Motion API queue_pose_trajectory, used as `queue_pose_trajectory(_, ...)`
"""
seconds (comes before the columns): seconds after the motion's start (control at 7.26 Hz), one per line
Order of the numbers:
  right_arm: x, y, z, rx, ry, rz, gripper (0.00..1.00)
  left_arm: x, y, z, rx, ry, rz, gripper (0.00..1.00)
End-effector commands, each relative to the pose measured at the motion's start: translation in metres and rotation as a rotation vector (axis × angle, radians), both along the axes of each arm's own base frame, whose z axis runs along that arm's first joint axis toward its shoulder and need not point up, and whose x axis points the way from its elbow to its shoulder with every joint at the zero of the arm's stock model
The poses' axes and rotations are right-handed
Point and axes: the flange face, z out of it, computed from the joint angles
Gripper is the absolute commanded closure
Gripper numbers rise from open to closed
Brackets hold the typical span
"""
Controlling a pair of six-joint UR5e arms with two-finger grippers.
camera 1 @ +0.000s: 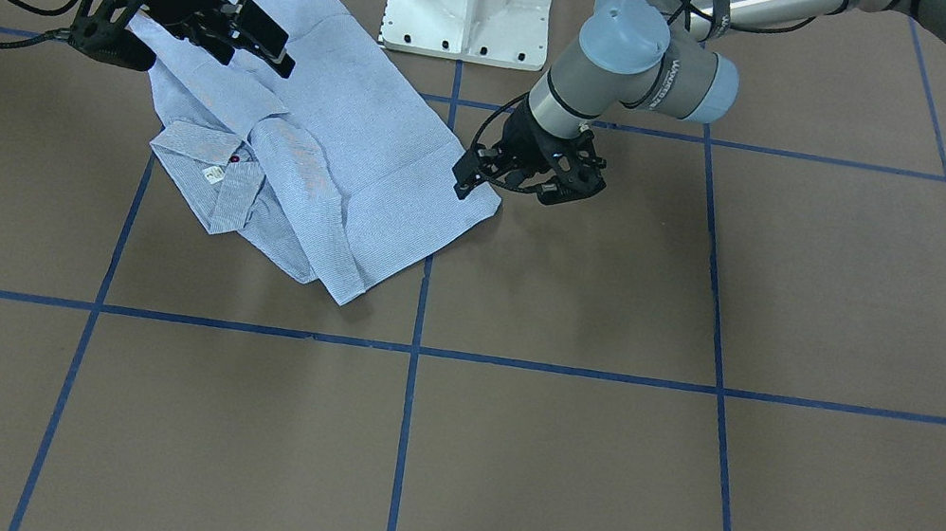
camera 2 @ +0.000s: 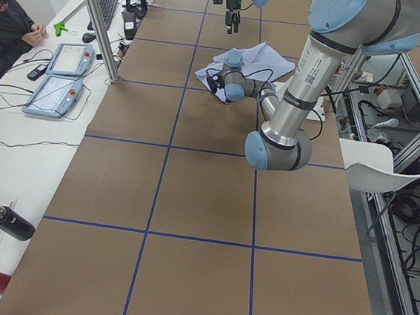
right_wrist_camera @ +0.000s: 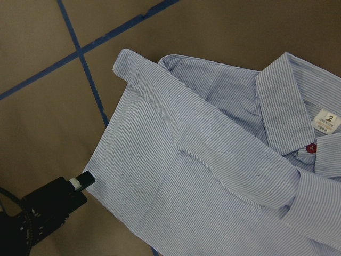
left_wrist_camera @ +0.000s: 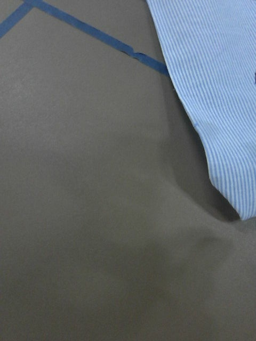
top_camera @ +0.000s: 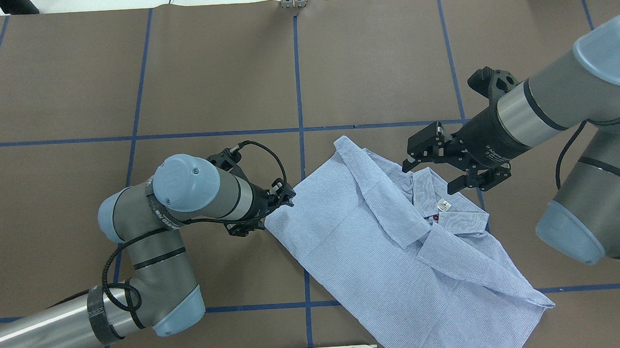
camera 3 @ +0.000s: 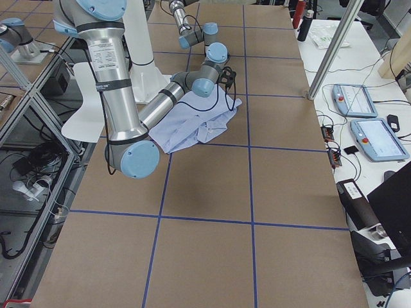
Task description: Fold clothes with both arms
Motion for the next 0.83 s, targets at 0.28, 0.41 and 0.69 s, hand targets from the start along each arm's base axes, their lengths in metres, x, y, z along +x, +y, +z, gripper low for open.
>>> queue_pose_trajectory(0.28,-0.0006,-0.0028,-0.0043,0.009,-0.004,0.006,0.00,-0.0002,0.0001,0.0089,-0.006,-0.018,-0.004,0.22)
queue_pose_trajectory(0.41,-0.0002,-0.0023,-0.0049,0.009,-0.006,0.005,0.00,0.0037,0.0052,0.0096,-0.008,-0.019,0.005,0.24)
queue_pose_trajectory(0.69,-0.0003,-0.0023,-0.0038,0.006,-0.002,0.005,0.00,0.0039,0.0053,0.0085,-0.009,-0.017,0.006,0.41)
